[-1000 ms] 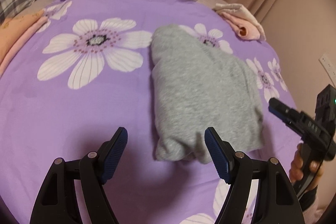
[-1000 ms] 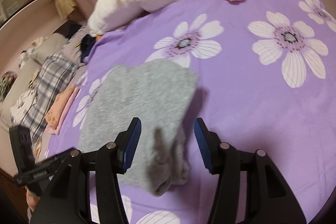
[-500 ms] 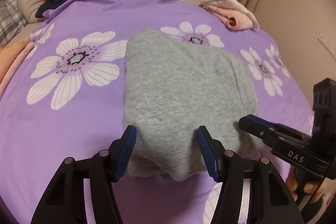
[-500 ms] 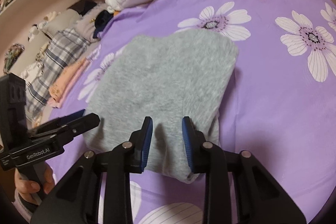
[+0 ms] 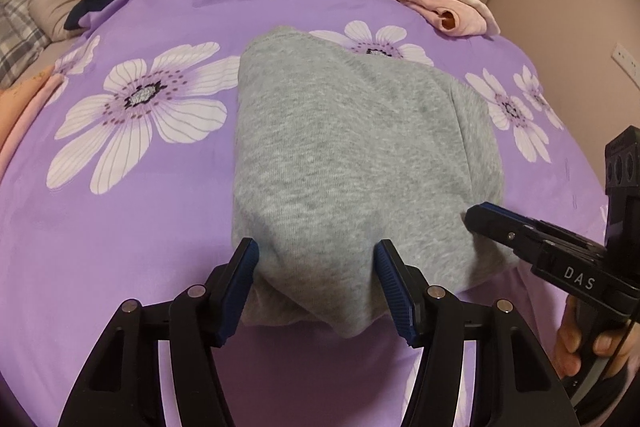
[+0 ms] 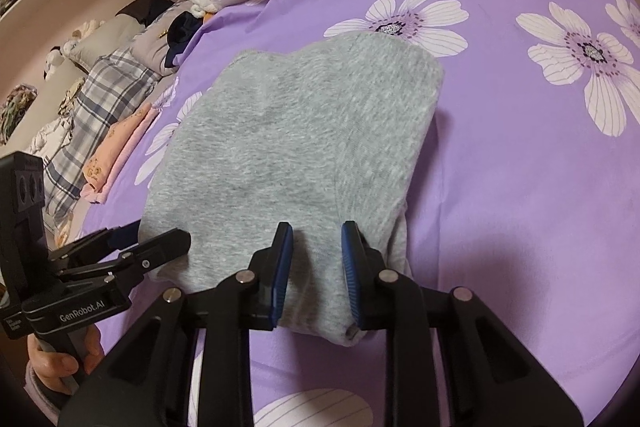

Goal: Fold small clothes

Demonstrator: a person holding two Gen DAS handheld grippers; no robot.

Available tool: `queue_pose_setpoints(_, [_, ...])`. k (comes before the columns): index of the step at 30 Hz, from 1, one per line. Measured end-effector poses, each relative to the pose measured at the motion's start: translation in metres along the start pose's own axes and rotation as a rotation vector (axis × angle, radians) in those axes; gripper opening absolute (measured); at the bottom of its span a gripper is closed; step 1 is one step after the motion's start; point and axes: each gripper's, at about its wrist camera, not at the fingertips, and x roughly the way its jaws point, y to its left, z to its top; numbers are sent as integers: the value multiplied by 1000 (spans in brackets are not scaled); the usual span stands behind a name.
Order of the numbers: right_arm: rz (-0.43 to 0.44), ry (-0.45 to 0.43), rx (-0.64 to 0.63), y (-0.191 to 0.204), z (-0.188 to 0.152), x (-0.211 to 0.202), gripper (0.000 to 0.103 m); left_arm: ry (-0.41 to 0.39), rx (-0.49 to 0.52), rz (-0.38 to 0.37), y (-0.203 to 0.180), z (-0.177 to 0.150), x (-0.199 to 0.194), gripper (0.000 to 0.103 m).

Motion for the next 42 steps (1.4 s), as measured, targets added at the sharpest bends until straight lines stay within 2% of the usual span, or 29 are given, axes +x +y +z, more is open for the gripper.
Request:
queue_pose_setpoints(15, [32, -16, 18, -1, -10, -27, 28, 10, -62, -34, 11, -10, -14, 60])
queue_pose_setpoints(18, [32, -27, 15, -2, -10, -32, 33, 2, -81, -48, 14, -8, -17, 60])
queue_pose_setpoints(23, [49, -44, 2, 2, -9, -35, 34, -31, -113, -59, 23, 9, -20, 60])
queue_pose_setpoints(29, [87, -46, -50, 14, -10, -27, 34, -70, -85, -69, 16, 37, -9, 60])
queue_pose_setpoints(36, [49, 8, -44, 13, -12, -7, 32, -51, -9, 8, 5, 51, 15, 60])
queue_pose_setpoints(42, [67, 5, -9, 9, -12, -11, 32, -48, -31, 11, 8, 46, 5, 60])
